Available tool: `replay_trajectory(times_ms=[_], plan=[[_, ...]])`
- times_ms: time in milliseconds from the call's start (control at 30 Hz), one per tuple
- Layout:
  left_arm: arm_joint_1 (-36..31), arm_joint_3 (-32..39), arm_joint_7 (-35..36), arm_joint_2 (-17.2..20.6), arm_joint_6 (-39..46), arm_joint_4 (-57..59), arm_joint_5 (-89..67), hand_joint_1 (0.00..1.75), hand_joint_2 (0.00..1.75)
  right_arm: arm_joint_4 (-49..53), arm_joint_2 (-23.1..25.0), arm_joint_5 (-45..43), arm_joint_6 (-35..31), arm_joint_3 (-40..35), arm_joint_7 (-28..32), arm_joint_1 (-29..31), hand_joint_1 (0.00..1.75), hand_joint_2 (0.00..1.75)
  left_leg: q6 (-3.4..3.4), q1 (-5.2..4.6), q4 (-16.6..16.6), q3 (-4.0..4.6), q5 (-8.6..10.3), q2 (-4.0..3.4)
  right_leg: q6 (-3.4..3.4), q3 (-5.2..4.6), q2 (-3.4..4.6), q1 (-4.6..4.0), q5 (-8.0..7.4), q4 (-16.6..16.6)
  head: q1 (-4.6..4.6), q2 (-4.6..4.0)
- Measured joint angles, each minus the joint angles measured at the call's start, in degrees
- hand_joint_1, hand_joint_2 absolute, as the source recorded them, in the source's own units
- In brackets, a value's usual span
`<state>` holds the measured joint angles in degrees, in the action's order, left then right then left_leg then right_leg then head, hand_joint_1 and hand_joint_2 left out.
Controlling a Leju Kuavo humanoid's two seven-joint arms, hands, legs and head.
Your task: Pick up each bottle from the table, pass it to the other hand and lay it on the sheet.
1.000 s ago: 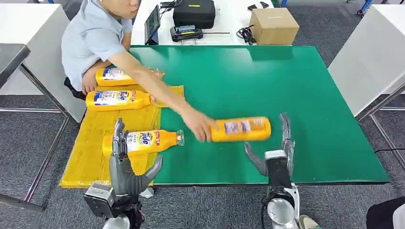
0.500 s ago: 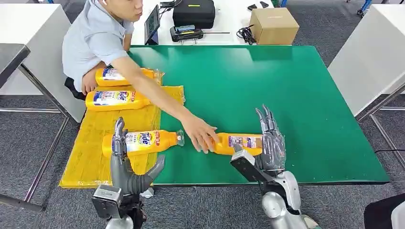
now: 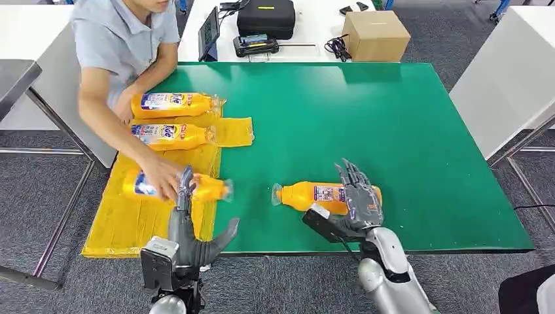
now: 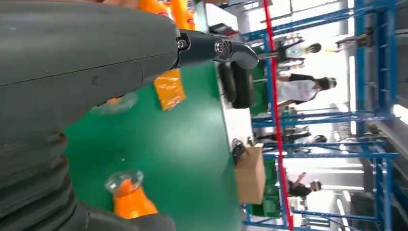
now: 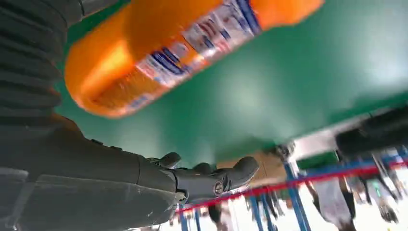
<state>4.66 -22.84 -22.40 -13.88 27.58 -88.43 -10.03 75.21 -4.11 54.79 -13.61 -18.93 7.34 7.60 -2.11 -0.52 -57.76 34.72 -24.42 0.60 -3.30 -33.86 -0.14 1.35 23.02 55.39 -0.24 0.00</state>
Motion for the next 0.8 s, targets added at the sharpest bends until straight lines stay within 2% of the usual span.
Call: replay_trajectory(times_ms=[200, 800], plan=[[0.4, 0.0, 3.0, 0.1, -0.7, 0.0, -1.3, 0.00, 1.75, -0.5, -2.0, 2.1, 1.8, -2.0, -3.0, 0.1, 0.00, 1.75, 0.01, 0.02, 0.0, 0.02, -0.01, 0.00, 0.00, -0.04, 0.00, -0.01, 0.01, 0.0, -0.02, 0.00], [1.3, -0.2, 4.7, 0.3, -1.0, -0.2, -2.9, 0.00, 1.75, 3.1, -6.7, 5.2, 3.5, -4.4, -4.9, -1.6, 0.00, 1.75, 0.00, 0.00, 0.0, 0.01, -0.01, -0.01, 0.00, -0.03, 0.00, 0.00, 0.00, 0.0, 0.00, 0.00]])
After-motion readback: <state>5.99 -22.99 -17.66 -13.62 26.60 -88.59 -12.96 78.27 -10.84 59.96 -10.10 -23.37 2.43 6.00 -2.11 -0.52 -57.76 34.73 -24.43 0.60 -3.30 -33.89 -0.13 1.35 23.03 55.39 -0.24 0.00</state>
